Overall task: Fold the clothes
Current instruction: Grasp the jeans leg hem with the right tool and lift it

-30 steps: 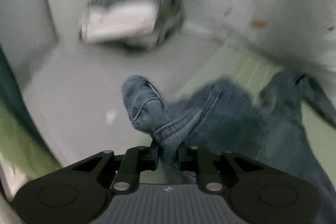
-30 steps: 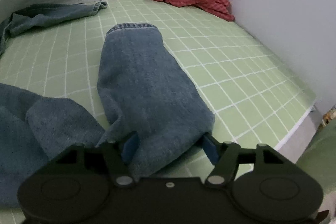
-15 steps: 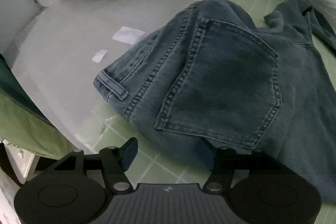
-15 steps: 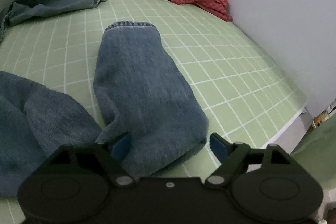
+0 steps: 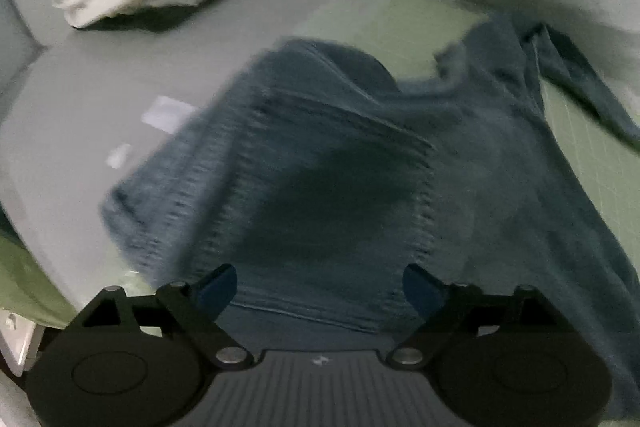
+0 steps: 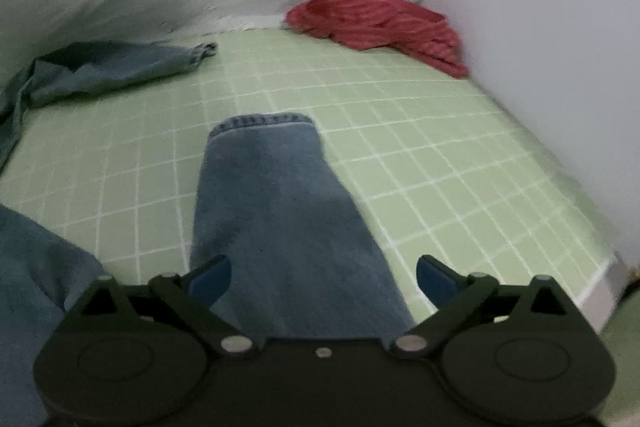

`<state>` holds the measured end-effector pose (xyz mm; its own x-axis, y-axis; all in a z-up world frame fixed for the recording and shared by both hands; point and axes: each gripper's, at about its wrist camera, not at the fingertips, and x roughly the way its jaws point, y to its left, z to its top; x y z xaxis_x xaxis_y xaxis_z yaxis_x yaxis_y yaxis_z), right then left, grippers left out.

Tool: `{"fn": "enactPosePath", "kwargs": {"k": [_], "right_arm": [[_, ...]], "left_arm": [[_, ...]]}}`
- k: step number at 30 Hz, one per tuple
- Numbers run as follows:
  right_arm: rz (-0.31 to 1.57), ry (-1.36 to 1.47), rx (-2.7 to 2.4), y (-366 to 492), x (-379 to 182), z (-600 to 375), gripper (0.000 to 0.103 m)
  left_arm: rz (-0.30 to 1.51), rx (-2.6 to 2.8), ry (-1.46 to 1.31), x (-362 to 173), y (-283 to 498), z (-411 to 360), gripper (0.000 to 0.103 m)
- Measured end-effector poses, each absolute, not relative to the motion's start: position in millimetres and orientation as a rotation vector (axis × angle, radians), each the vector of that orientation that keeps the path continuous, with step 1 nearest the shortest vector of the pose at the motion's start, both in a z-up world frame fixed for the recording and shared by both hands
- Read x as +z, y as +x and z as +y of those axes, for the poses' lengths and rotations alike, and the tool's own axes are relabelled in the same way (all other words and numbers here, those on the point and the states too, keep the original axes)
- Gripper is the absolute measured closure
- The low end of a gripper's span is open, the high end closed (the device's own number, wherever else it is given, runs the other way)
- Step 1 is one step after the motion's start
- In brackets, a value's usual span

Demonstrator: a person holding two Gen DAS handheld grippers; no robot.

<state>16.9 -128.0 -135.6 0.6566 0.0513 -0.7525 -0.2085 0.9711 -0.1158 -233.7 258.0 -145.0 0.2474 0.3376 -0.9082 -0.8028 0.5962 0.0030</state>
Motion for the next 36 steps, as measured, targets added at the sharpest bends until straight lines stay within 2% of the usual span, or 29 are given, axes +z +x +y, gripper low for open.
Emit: {"fn": "enactPosePath", "kwargs": {"k": [4, 9, 12, 15, 17, 19, 21, 26, 30, 32, 33, 34, 36], "right_arm": [[0.856, -0.225, 0.246, 31, -141, -113, 0.002], [0.892, -0.280, 0.319, 46, -152, -91, 0.004], [0.923, -0.278, 0.310, 61, -158, -85, 0.026], [0.962, -0.221, 0.331, 77, -159, -86, 0.031], [0.973, -0.208, 0.343, 85, -158, -87, 0.043], [0.958, -0.212, 0.334, 91, -156, -86, 0.077], [0.938, -0.197, 0.319, 104, -151, -89, 0.081], [0.845, -0.167, 0.272, 138, -129, -89, 0.082], [0.644, -0.074, 0.255, 160, -83, -83, 0.082], [0.564, 0.022, 0.297, 167, -66, -84, 0.072], [0.571, 0.053, 0.339, 171, -64, -84, 0.048], [0.598, 0.051, 0.360, 174, -67, -83, 0.037], [0.649, 0.051, 0.360, 175, -76, -85, 0.041]], "left_arm": [[1.119, 0.822, -0.544, -164, -216, 257, 0.012], [1.161, 0.851, -0.550, -173, -203, 258, 0.004], [1.191, 0.855, -0.537, -180, -196, 256, 0.000], [1.210, 0.863, -0.528, -184, -191, 255, 0.000], [1.209, 0.865, -0.540, -185, -192, 256, 0.000], [1.207, 0.859, -0.556, -186, -193, 257, 0.000], [1.206, 0.852, -0.569, -187, -195, 259, 0.000], [1.207, 0.835, -0.579, -188, -197, 259, 0.000], [1.203, 0.833, -0.576, -189, -199, 257, 0.000], [1.203, 0.833, -0.576, -190, -200, 256, 0.000], [1.203, 0.833, -0.577, -190, -200, 256, 0.000], [1.203, 0.832, -0.578, -190, -200, 255, 0.000], [1.203, 0.831, -0.578, -191, -201, 255, 0.000]]}}
